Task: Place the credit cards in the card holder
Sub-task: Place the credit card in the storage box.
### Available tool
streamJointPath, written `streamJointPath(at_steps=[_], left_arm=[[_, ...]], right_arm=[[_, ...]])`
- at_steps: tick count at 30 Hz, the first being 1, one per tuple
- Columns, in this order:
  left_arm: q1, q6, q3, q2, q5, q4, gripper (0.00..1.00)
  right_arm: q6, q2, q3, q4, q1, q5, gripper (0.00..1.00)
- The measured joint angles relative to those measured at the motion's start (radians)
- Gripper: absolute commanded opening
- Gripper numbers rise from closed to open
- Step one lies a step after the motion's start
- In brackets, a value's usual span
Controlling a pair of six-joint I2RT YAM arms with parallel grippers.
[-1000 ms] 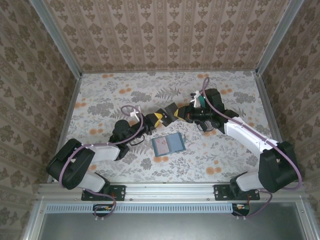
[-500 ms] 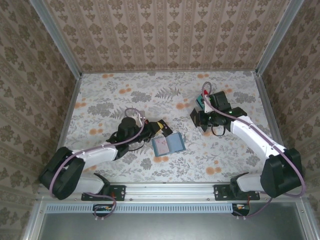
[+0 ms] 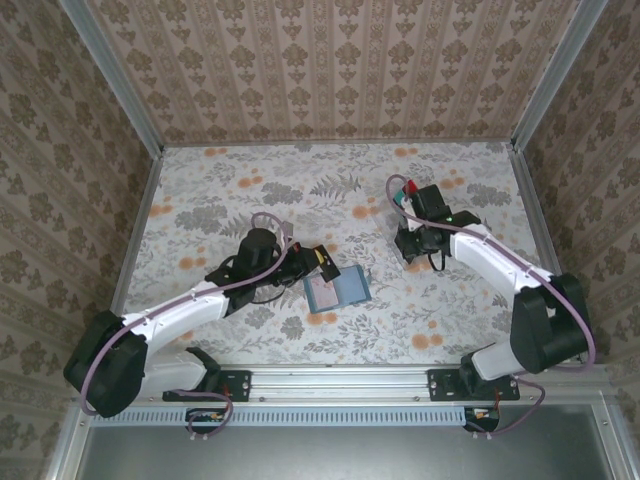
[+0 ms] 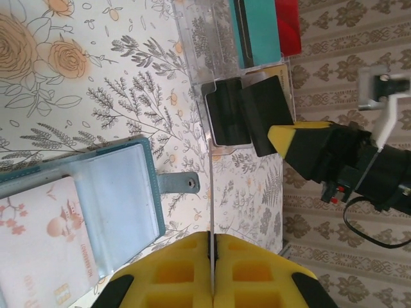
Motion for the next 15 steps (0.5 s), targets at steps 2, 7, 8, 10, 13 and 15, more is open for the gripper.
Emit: streamJointPath(at_steps=[2, 7, 8, 10, 13, 15], left_arm=[[0.0, 0.003, 0.0, 0.0, 0.0, -0.004, 0.0], [0.0, 0.003, 0.0, 0.0, 0.0, -0.011, 0.0], [0.0, 0.003, 0.0, 0.0, 0.0, -0.011, 0.0], [0.0, 0.003, 0.0, 0.0, 0.0, -0.011, 0.0], [0.0, 0.003, 0.0, 0.0, 0.001, -0.011, 0.0], [0.0, 0.003, 0.0, 0.0, 0.001, -0.011, 0.0]], right_arm=[[-0.01, 0.023, 0.0, 0.001, 0.0, 0.0, 0.07], [-0.018, 0.041, -0.011, 0.03, 0.0, 0.003, 0.09], [-0.019, 0.041, -0.016, 0.043, 0.0, 0.005, 0.09], [-0.024, 0.041, -0.031, 0.071, 0.0, 0.01, 0.09], [-0.039, 0.045, -0.047, 0.104, 0.0, 0.014, 0.1], [-0.044, 0.057, -0.048, 0.115, 0.0, 0.021, 0.12]])
